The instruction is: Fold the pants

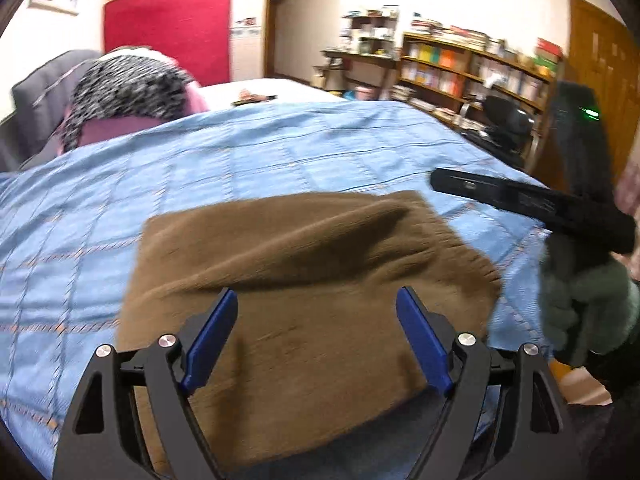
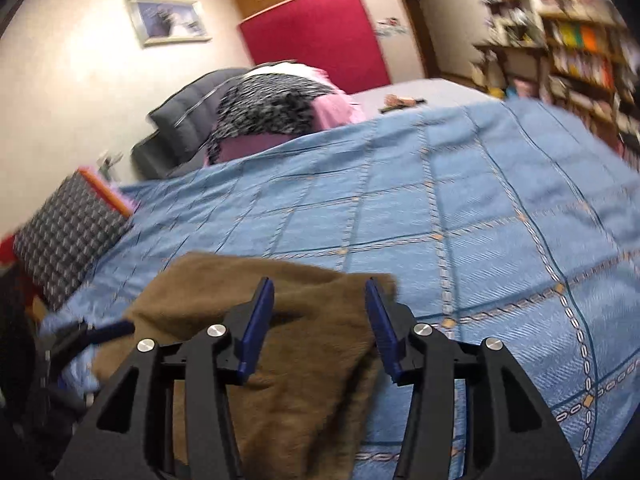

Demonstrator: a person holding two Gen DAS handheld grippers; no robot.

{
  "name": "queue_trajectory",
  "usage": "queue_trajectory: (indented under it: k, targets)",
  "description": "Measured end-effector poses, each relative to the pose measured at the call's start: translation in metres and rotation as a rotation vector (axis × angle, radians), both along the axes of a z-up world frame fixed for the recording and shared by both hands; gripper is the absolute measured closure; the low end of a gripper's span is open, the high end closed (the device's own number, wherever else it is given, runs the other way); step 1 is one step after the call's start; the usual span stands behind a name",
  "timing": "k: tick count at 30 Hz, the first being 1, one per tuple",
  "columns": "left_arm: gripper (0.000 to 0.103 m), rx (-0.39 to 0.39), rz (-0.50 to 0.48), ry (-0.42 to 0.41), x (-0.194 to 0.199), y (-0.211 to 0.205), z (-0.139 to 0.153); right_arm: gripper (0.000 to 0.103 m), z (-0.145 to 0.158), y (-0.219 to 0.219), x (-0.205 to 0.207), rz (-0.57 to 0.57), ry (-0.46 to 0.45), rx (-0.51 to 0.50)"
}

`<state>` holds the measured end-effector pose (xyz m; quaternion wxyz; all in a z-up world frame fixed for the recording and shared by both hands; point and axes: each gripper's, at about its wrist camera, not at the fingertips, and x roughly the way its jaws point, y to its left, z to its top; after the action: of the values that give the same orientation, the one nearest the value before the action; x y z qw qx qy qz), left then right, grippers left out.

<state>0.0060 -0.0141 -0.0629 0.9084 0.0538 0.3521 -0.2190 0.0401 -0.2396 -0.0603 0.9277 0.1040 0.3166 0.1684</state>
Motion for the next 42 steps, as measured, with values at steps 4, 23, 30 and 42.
queue_trajectory:
  k: [4,23,30,42]
  targets:
    - [0.022,0.013,0.017,0.048,0.002,0.017,-0.018,0.054,-0.017,0.026,-0.001,0.079,0.034,-0.079]
    - [0.029,-0.066,0.026,0.07,0.032,0.026,-0.002,0.053,-0.074,0.027,-0.006,0.091,0.081,-0.161]
    - [0.044,-0.038,0.028,0.127,0.083,0.017,0.004,0.053,-0.075,0.025,-0.006,0.09,0.081,-0.137]
    - [0.045,0.032,0.132,0.278,0.151,0.018,-0.039,0.053,-0.075,0.022,-0.007,0.092,0.074,-0.116]
